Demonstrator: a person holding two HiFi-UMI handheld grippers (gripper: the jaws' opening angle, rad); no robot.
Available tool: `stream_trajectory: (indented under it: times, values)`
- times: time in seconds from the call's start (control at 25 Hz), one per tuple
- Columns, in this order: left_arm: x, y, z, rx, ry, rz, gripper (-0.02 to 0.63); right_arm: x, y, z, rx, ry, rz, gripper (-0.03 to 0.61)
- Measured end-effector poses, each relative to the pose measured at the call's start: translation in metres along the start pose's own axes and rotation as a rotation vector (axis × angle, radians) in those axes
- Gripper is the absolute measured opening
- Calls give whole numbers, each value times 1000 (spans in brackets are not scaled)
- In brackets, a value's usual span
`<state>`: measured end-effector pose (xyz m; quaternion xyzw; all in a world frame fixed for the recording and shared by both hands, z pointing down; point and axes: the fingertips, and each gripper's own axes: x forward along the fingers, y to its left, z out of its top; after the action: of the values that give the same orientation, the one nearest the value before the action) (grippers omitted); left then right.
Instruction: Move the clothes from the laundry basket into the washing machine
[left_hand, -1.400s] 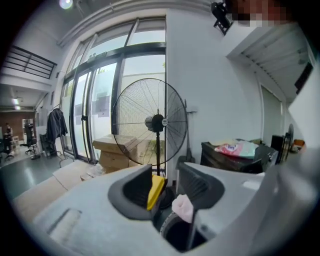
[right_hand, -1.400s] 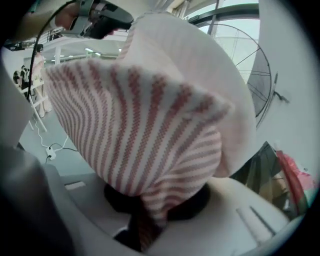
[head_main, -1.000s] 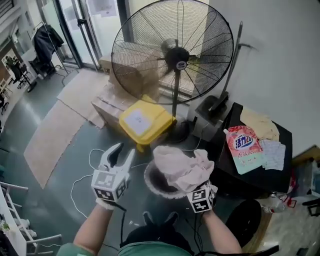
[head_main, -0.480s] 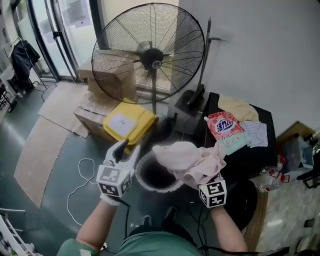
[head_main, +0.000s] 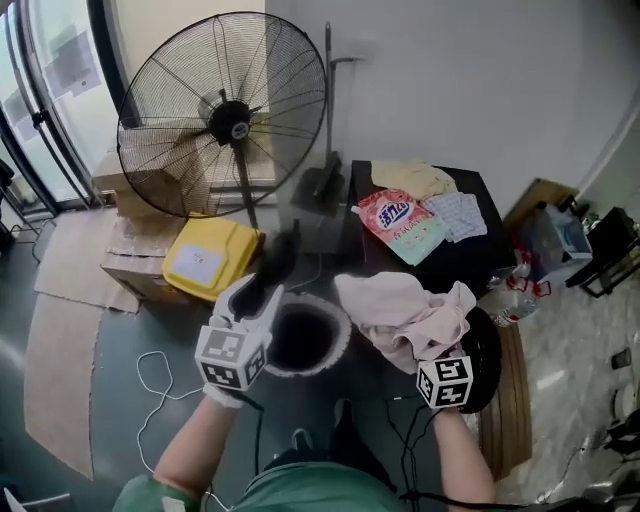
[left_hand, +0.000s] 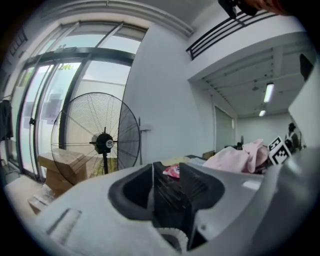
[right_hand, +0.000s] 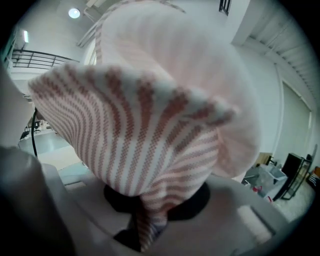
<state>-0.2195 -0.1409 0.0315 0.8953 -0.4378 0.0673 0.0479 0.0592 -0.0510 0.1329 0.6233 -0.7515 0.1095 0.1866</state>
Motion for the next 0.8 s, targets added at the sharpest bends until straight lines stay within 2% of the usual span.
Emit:
stream_trajectory:
  times: [0.16, 0.48, 0.64, 0.8]
  values:
    - [14, -28, 2, 19, -7, -86, 169, -38, -30, -23, 72, 9, -122, 94]
    - [33, -64, 3, 32, -5, -152, 169, -109, -99, -79, 164, 49, -320, 92]
    - [50, -92, -3, 43, 18, -179, 169, -119, -127, -107, 175, 83, -351, 94]
    - [70, -118, -11, 47, 42, -169, 167, -112, -154, -142, 188, 126, -333, 94]
